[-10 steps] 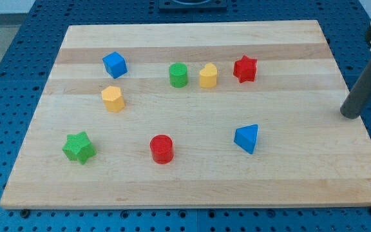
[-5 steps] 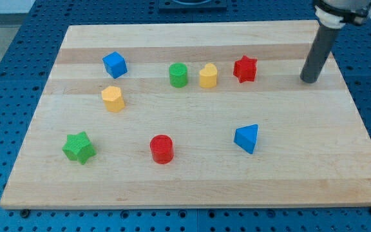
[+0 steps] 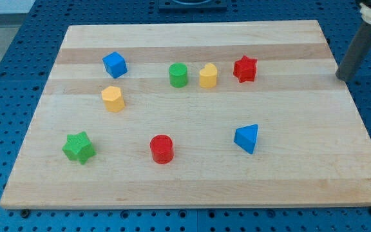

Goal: Move your arm to the top of the red star

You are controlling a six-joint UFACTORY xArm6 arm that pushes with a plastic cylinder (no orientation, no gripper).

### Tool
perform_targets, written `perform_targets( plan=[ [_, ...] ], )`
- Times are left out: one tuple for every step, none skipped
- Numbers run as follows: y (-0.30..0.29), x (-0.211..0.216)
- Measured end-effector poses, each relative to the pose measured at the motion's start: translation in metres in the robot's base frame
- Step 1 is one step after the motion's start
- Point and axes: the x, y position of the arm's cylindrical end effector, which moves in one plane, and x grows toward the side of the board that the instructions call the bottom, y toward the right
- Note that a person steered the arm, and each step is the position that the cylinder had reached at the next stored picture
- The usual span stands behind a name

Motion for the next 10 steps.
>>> perform_targets(
  plan=[
    [-0.096,0.000],
    [-0.100,-0.007],
    [-0.051,-0.015],
    [-0.109,-0.020],
    [-0.144,-0.087],
    [-0.148,-0.142],
    [-0.136,-0.035],
    [-0.132,-0.057],
    [-0.115,-0.106],
    [-0.032,-0.111]
  ],
)
